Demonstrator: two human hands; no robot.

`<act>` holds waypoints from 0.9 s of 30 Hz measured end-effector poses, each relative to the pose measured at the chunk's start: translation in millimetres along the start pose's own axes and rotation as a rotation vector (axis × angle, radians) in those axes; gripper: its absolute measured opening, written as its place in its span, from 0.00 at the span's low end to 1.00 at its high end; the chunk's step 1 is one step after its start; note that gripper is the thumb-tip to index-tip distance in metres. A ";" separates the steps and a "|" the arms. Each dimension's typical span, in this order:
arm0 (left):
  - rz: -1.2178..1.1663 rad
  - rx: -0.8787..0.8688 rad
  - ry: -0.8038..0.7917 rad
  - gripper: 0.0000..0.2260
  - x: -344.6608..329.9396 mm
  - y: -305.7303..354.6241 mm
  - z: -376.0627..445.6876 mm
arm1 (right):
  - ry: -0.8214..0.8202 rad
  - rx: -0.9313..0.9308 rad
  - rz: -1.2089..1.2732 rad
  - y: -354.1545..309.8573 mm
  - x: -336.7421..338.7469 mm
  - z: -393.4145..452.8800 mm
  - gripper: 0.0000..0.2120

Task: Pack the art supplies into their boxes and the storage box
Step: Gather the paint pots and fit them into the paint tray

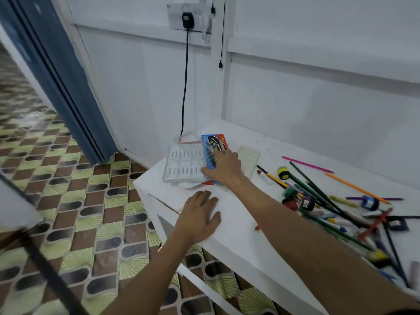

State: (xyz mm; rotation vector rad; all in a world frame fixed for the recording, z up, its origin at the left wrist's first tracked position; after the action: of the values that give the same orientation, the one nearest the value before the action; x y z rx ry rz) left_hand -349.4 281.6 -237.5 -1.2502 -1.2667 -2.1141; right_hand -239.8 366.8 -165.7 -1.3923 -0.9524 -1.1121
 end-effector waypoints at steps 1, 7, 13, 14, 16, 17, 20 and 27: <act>-0.002 0.000 0.003 0.21 0.0 0.2 0.4 | -0.001 0.007 -0.001 1.5 -0.8 0.5 0.37; 0.018 -0.017 0.043 0.20 2.3 2.0 0.5 | -0.002 0.040 0.005 13.9 6.8 -2.4 0.36; 0.046 -0.024 0.059 0.21 2.0 1.9 -0.3 | 0.025 0.026 0.095 36.4 15.8 -25.2 0.33; 0.049 -0.024 0.059 0.21 1.4 1.7 -0.8 | 0.035 0.018 0.104 42.4 18.4 -31.5 0.33; 0.047 -0.014 0.058 0.22 -0.5 -1.3 -0.6 | 0.038 -0.005 0.123 57.3 23.0 -46.8 0.33; 0.036 -0.005 0.061 0.22 -1.1 -2.4 -0.1 | 0.042 -0.017 0.133 66.5 24.6 -55.9 0.33; -0.030 -0.015 0.100 0.21 -4.0 7.0 0.9 | 0.065 -0.047 0.154 98.0 29.7 -87.2 0.31; -0.274 -0.125 0.102 0.12 -23.2 96.6 23.3 | 0.180 -0.251 0.188 200.9 51.8 -176.4 0.17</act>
State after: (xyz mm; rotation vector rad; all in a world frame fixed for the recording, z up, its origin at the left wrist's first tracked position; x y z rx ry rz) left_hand -259.5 247.8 -203.0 -1.0507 -1.3433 -2.4497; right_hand -54.9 166.8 -165.4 -1.5187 -0.5545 -1.2200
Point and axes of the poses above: each hand's wrist, its own z-axis towards the middle knuckle, its own x-axis out of the back of the hand, y = z × x, the point moved 7 cm from there along z, towards the middle knuckle, and after that the axes turned 11 degrees about -z, right-handed, at the moved point
